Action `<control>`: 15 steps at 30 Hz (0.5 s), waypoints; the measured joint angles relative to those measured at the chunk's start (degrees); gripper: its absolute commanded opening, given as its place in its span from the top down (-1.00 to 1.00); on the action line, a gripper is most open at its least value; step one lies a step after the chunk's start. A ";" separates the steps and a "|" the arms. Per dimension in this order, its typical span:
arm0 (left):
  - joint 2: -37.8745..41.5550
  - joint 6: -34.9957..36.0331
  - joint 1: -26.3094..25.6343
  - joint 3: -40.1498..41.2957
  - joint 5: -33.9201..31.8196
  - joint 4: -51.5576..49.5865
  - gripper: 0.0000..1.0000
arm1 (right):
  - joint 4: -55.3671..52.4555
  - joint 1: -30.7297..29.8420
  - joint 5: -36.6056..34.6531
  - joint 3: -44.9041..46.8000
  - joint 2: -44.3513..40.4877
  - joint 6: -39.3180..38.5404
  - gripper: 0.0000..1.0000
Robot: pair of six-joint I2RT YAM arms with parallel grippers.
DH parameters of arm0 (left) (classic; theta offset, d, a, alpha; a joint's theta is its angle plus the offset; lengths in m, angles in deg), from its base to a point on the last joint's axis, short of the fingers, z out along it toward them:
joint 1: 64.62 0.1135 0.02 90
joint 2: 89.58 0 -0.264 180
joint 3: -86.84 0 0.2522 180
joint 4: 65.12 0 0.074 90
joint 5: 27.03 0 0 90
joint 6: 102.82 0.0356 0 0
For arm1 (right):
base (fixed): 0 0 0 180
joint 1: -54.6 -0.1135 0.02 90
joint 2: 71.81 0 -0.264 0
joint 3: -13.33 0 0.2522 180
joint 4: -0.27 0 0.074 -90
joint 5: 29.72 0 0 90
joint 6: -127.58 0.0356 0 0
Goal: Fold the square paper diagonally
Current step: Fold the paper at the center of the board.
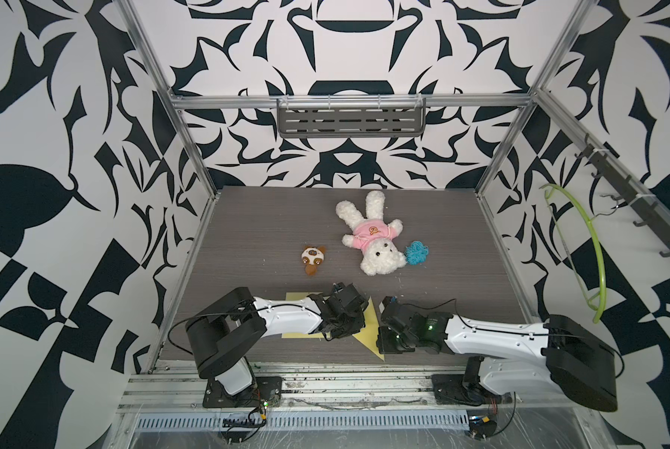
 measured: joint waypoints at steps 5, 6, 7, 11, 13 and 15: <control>0.00 0.00 -0.04 0.00 -0.11 -0.02 1.00 | 0.68 -0.66 -0.17 1.20 -0.42 0.96 0.93; 0.00 0.00 -0.04 0.00 -0.09 -0.02 1.00 | 0.90 -0.76 -0.26 1.36 -0.50 1.05 0.93; 0.00 0.00 -0.04 0.00 -0.11 -0.02 1.00 | 1.09 -0.90 -0.31 1.49 -0.61 1.20 0.93; 0.00 0.00 -0.04 0.00 -0.13 -0.02 1.00 | 1.86 -1.44 -0.63 2.14 -1.18 1.92 0.94; 0.00 0.00 -0.04 0.00 -0.13 -0.02 1.00 | 1.99 -1.99 -0.87 2.62 -1.77 2.34 0.94; -0.04 0.00 -0.04 0.00 -0.13 -0.04 1.00 | 2.05 -2.73 -1.05 3.23 -2.60 2.75 0.93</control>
